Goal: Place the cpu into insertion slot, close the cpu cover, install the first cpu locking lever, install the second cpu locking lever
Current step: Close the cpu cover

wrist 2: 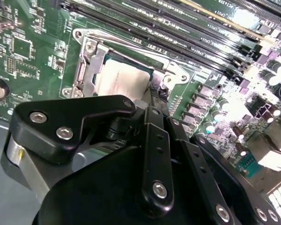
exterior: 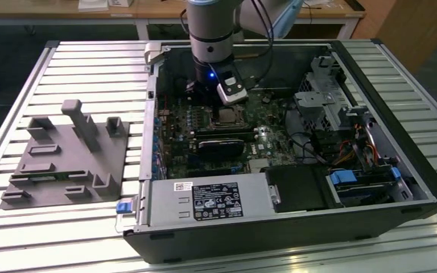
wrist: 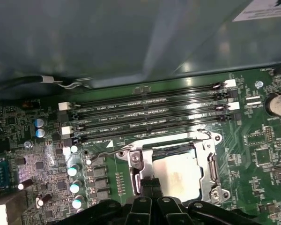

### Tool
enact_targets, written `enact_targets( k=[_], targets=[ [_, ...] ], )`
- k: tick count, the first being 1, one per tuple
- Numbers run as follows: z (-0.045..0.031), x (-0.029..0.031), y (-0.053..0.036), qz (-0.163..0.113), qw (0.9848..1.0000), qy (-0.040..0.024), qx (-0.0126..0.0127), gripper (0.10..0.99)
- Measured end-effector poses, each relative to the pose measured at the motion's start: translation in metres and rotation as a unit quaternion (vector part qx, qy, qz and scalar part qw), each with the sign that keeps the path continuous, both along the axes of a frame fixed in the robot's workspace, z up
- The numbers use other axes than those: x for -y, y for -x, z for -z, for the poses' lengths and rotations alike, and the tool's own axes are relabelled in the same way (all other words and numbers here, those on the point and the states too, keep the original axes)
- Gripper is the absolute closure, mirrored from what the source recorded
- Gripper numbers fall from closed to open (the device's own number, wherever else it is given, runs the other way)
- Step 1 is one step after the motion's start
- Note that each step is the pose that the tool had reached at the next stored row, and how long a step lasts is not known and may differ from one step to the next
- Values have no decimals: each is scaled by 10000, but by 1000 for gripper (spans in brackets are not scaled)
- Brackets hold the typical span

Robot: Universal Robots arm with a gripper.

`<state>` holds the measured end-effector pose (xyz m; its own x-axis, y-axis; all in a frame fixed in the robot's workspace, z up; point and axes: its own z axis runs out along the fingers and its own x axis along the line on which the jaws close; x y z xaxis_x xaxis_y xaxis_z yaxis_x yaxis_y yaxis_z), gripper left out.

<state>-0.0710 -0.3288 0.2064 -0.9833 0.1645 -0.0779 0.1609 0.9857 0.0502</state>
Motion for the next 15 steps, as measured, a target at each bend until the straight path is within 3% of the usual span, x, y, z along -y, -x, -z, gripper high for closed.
enact_targets(
  k=[9, 15],
  targets=[
    [72, 0, 35, 0, 10000, 1, -1, 980],
    [80, 0, 28, 0, 10000, -1, -1, 980]
  ],
)
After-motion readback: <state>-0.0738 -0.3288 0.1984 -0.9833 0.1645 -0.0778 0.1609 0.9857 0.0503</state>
